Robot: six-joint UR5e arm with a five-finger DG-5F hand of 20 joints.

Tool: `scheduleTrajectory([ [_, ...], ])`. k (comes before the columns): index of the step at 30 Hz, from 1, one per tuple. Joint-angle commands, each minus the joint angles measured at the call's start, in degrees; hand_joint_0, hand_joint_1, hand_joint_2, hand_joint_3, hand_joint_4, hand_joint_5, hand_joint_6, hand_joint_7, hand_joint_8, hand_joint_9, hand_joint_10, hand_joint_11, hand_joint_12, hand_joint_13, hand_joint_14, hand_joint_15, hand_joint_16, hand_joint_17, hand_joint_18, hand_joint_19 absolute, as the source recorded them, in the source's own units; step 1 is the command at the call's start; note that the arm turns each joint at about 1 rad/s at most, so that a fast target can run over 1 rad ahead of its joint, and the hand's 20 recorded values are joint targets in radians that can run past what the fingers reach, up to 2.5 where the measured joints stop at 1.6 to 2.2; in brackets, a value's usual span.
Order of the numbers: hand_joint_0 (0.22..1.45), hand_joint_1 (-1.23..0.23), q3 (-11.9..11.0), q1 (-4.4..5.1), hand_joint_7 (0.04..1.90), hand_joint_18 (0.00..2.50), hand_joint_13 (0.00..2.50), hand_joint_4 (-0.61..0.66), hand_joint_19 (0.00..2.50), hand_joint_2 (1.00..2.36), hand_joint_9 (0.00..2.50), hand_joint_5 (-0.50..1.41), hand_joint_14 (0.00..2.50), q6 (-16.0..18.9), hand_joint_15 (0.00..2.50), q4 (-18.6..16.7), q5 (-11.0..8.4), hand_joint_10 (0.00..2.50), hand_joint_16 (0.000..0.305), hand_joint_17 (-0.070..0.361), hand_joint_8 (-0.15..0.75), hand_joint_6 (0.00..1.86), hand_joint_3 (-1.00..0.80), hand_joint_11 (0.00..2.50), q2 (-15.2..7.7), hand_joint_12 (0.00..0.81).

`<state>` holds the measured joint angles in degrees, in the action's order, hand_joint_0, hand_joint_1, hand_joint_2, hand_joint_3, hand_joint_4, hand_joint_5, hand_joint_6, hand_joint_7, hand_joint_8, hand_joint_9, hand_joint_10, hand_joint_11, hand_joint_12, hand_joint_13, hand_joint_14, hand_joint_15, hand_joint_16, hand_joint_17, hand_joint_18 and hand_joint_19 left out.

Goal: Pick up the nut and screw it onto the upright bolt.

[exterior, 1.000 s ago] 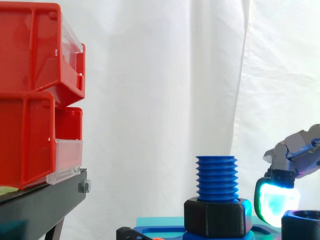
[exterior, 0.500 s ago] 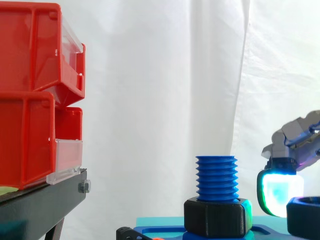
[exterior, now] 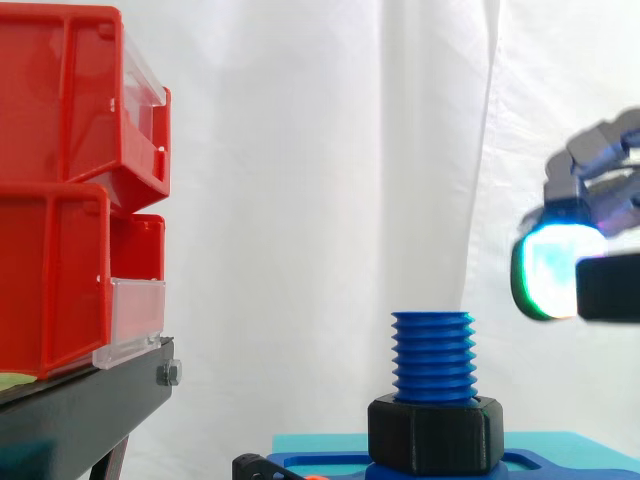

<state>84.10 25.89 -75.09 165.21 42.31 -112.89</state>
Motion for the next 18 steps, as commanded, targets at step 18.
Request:
scheduleTrajectory([
  [18,0.53,-0.59,-8.8,-7.26,1.22,0.29,0.38,0.3,0.0,1.0,0.44,-0.15,0.0,-8.2,0.0,-8.4,16.49,0.0,0.046,0.104,0.304,0.5,-0.5,0.0,-5.1,0.367],
])
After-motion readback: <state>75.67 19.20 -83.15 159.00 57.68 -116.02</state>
